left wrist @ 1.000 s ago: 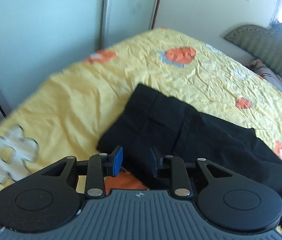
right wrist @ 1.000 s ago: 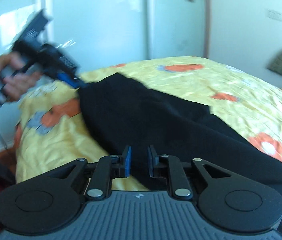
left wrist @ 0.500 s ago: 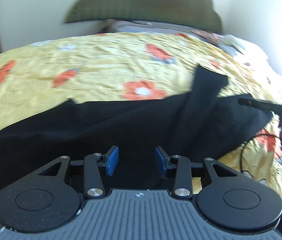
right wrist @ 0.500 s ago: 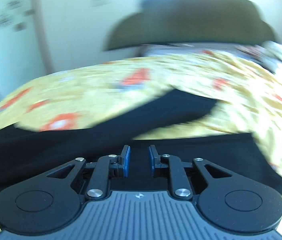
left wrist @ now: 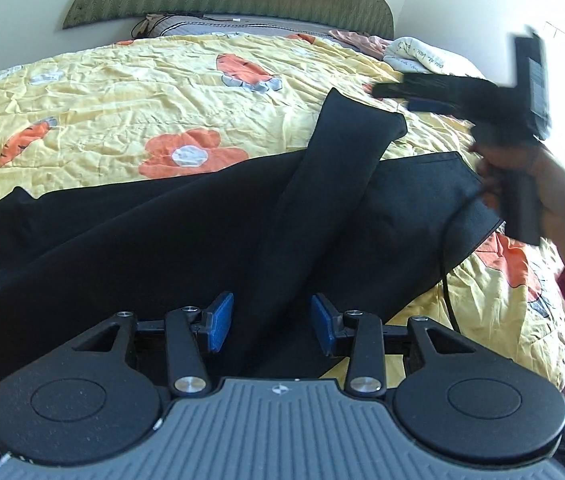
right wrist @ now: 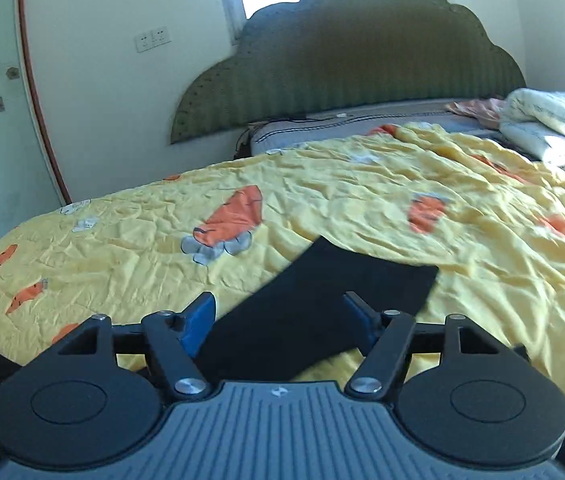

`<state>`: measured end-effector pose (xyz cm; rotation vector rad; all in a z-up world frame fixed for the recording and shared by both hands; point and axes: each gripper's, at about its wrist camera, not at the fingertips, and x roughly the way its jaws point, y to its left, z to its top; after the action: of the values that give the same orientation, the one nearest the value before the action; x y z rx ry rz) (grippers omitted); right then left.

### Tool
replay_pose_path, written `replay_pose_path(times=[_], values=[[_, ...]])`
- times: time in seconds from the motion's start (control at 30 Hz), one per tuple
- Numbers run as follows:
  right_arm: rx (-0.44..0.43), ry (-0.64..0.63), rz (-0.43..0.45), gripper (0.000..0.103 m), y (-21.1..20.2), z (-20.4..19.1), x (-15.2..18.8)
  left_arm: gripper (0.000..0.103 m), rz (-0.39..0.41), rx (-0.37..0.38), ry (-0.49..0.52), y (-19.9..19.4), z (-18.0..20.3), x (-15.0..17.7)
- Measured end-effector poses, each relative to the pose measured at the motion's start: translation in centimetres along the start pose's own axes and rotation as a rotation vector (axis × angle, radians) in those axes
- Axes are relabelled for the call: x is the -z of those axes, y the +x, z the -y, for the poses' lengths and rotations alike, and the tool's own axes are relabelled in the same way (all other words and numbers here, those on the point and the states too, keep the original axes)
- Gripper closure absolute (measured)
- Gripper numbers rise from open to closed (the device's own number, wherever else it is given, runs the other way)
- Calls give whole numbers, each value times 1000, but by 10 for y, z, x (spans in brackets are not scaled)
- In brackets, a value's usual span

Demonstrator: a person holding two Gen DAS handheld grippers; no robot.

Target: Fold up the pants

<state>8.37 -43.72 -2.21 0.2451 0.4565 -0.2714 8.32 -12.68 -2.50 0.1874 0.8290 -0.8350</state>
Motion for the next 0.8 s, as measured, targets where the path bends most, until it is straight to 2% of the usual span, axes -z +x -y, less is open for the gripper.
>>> replay_pose_path(times=[0.13,0.23,0.27,0.3,0.33,0.37,0.4,0.5,0.6,0.7,0.8], values=[[68,-20,-131,34,69,-23,-24,57,20,-18,22,3,4,3],[131,-84,-236,35,114,-28,-21,57,41,-25,44,4,8,6],[144,-115,-250,40,123,-26,-17,57,48,-26,49,4,9,6],[146,-131,-228,62,124,-24,-14,57,55,-27,53,5,9,7],[165,-132,-216,76,122,-21,-15,57,63,-26,59,5,10,7],[182,-120,-201,93,117,-17,-16,57,69,-26,67,5,11,6],[176,-94,-182,96,110,-12,-17,58,72,-29,77,6,12,6],[148,10,-103,98,76,8,-15,71,82,-29,109,7,15,3],[136,94,-39,98,33,30,-9,90,85,-45,119,9,19,2],[120,209,1,98,-13,59,5,91,96,-62,156,7,26,6],[105,330,-5,98,-42,89,26,91,99,-80,195,10,33,10]])
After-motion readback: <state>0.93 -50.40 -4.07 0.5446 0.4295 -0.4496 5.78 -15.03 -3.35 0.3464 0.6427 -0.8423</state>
